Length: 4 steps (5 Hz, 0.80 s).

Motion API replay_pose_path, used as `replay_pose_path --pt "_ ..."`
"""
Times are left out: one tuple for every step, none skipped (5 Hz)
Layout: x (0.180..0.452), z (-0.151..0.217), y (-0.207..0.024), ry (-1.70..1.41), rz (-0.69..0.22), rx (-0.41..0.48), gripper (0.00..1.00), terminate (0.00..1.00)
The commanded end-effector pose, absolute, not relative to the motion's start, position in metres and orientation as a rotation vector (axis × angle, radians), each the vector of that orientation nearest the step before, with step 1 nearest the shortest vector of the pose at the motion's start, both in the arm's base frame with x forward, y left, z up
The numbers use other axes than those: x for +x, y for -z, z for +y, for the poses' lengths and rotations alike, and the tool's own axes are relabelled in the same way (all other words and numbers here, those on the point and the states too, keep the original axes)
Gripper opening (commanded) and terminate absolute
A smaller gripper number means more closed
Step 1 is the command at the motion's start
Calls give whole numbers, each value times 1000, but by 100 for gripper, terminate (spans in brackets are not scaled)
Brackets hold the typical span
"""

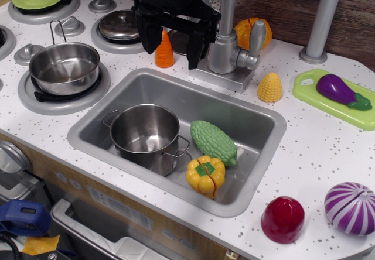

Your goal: Turn faucet front to left

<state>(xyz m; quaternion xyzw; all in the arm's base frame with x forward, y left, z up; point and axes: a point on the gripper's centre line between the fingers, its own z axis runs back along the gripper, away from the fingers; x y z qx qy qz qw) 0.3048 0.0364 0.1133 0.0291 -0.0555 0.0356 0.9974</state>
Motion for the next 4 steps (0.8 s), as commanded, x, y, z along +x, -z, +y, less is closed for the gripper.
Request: replay_pose_path --pt "305 36 -113 -71 -111 58 100 0" --pt "309 24 -112 -97 -173 44 100 0" --pt "318 8 -115 -135 -251 59 100 0" --pt "324 -9 -121 -106 -284 1 100 0"
